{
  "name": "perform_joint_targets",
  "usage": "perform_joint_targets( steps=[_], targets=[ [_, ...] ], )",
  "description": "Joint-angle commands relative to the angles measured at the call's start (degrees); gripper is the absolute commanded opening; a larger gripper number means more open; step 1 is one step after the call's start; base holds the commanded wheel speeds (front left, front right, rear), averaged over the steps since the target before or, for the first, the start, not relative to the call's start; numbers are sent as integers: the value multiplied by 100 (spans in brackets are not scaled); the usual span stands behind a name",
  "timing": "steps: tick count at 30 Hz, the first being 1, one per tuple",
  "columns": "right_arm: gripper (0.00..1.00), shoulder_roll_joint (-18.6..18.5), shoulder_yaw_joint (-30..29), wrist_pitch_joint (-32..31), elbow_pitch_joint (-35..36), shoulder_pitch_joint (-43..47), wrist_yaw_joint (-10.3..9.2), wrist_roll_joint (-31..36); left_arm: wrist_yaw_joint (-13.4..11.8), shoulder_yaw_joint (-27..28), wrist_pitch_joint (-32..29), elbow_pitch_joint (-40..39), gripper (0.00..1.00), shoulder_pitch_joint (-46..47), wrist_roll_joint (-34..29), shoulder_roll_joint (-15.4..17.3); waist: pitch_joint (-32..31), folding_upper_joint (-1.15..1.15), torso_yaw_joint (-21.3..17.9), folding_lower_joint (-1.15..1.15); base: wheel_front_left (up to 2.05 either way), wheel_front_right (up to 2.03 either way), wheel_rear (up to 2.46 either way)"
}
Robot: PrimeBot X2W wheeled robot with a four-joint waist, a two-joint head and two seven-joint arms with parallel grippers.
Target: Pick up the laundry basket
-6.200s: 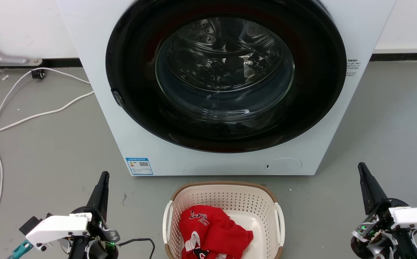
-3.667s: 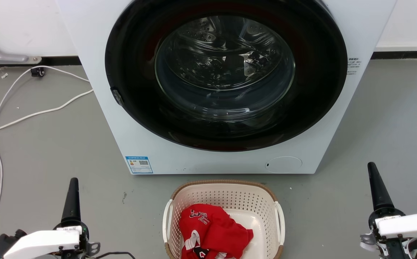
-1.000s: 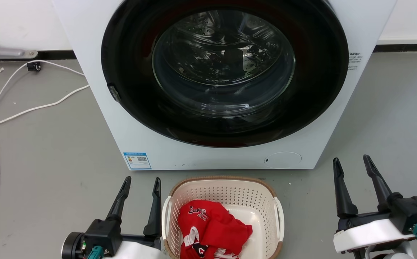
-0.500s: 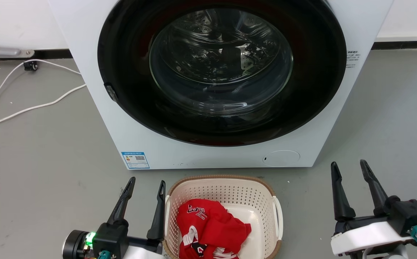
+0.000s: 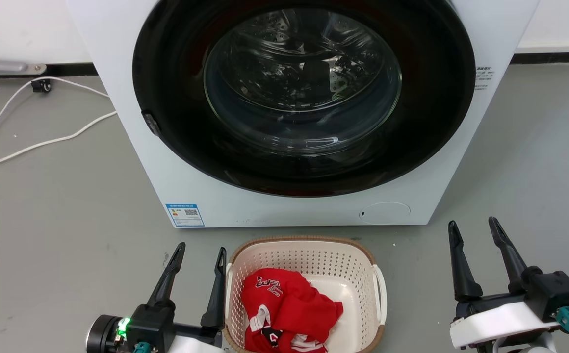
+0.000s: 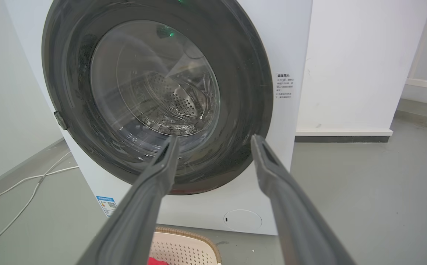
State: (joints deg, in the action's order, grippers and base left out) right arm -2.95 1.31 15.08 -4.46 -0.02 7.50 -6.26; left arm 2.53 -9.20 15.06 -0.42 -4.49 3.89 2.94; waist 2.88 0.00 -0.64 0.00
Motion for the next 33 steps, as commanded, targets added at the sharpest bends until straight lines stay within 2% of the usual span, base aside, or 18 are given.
perform_joint_targets(
  steps=[1, 7, 14, 18, 27, 33],
  targets=[
    [100, 14, -5, 13, 23, -57, -2, 34, 7, 2, 17, 19, 100, -34, 20, -7, 21, 0, -2, 0, 0, 0, 0],
    [100, 14, -2, 13, -19, -180, -2, 21, 19, 31, 16, 70, 100, 105, 82, -7, 384, 0, -42, 0, 0, 0, 0],
    [100, 14, 40, 12, -209, -776, -2, 188, 134, 134, 16, 260, 100, 692, 60, -6, 1537, 0, -103, 0, 0, 0, 0],
    [100, 13, 128, 12, -455, -1246, -2, 388, 230, 407, 16, 501, 100, 1220, 166, -4, 2279, 0, -154, 0, 0, 0, 0],
    [100, 9, 209, -95, -1425, -2331, -3, 404, 440, 698, 16, 1571, 100, 2391, 116, 272, 3413, 0, -227, 0, 0, 0, 0],
    [100, 10, 374, -353, -2521, -3055, -2, 236, 480, 667, 16, 2643, 100, 3062, 284, 543, 3847, 0, -321, 0, 0, 0, 0]
  ],
)
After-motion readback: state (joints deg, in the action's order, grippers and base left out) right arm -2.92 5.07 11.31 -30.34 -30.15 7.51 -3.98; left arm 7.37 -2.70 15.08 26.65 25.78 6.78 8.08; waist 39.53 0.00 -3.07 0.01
